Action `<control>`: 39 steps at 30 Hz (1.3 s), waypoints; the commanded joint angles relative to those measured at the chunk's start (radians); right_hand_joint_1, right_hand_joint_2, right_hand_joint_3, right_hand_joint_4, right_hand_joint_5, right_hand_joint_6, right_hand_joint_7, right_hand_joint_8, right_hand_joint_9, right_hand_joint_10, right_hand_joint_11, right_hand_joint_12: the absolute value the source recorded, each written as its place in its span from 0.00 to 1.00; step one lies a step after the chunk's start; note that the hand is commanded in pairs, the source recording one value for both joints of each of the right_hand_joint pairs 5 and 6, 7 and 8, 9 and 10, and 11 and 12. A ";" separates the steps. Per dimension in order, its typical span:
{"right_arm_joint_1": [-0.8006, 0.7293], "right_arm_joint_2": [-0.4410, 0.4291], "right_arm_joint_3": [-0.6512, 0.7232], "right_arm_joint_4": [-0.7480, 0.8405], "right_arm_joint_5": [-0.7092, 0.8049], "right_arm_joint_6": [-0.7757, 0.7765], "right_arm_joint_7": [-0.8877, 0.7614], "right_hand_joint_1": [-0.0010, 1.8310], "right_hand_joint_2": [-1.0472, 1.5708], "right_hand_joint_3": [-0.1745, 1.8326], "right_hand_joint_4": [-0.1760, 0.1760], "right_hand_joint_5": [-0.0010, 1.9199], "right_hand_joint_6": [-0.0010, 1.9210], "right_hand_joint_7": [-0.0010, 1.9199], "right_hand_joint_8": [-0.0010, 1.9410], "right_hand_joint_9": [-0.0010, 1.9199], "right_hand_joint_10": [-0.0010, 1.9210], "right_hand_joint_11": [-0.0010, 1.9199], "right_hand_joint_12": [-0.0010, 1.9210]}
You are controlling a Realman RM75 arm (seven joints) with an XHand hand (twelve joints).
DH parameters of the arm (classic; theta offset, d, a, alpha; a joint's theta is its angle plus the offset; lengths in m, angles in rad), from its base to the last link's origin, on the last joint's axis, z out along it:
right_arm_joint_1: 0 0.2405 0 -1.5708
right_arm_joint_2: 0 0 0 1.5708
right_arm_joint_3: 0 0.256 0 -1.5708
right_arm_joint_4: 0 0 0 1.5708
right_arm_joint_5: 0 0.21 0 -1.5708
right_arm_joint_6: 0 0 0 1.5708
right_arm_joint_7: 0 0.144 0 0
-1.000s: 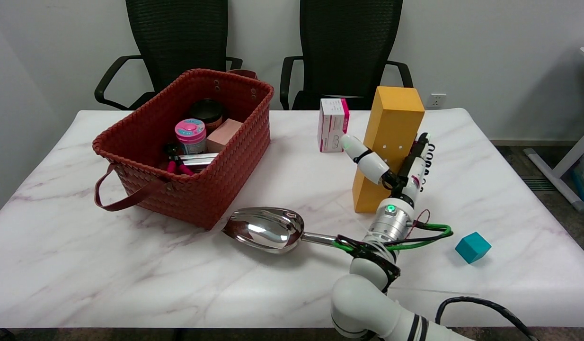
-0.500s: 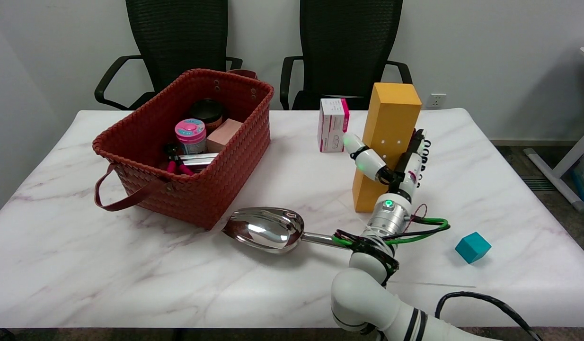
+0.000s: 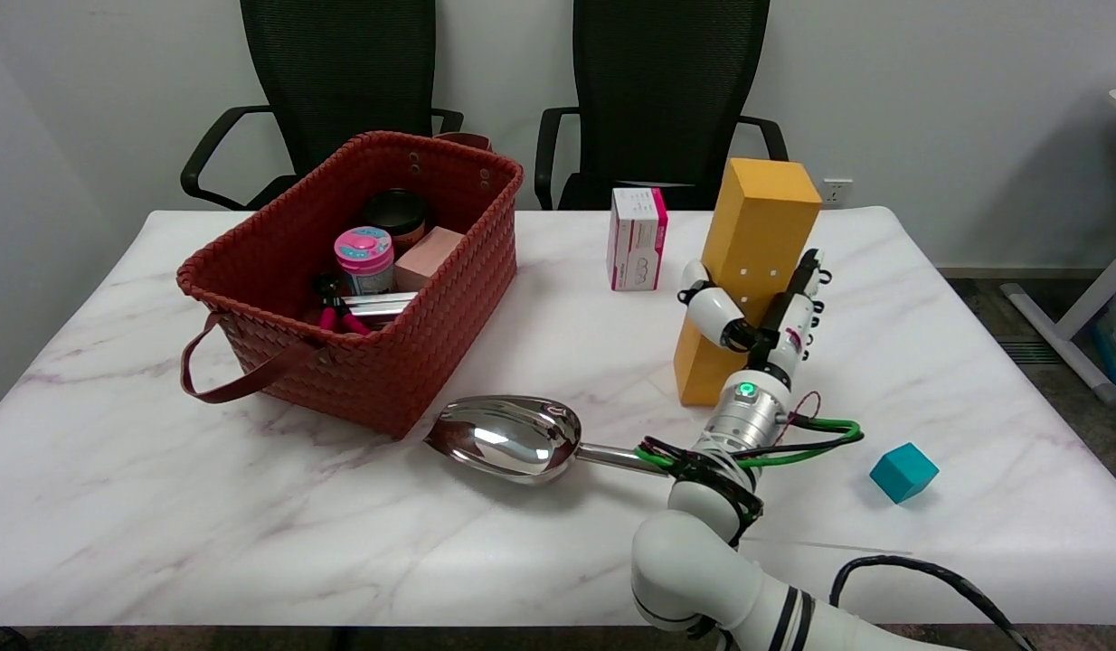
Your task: Pick up the yellow rectangular box.
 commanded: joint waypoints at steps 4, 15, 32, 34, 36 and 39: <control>0.007 -0.003 -0.006 -0.003 -0.011 0.035 0.007 0.64 0.78 0.52 0.50 0.29 0.29 0.32 0.32 0.26 0.26 0.24 0.24; 0.015 -0.002 -0.006 -0.005 -0.028 0.026 0.013 0.65 0.80 0.57 0.50 0.51 0.51 0.47 0.46 0.38 0.38 0.34 0.34; 0.050 0.004 -0.007 -0.027 -0.092 -0.039 0.103 0.64 0.88 0.54 0.50 0.56 0.56 0.54 0.53 0.44 0.44 0.64 0.64; 0.063 0.005 -0.002 -0.027 -0.105 -0.058 0.103 0.64 0.88 0.54 0.50 0.57 0.57 0.55 0.55 0.45 0.45 0.65 0.65; 0.075 0.006 0.005 -0.027 -0.117 -0.086 0.103 0.64 0.89 0.54 0.50 0.58 0.58 0.57 0.56 0.47 0.47 0.66 0.65; 0.097 0.016 0.006 -0.029 -0.125 -0.123 0.103 0.64 0.89 0.53 0.50 0.59 0.59 0.59 0.58 0.50 0.50 0.67 0.67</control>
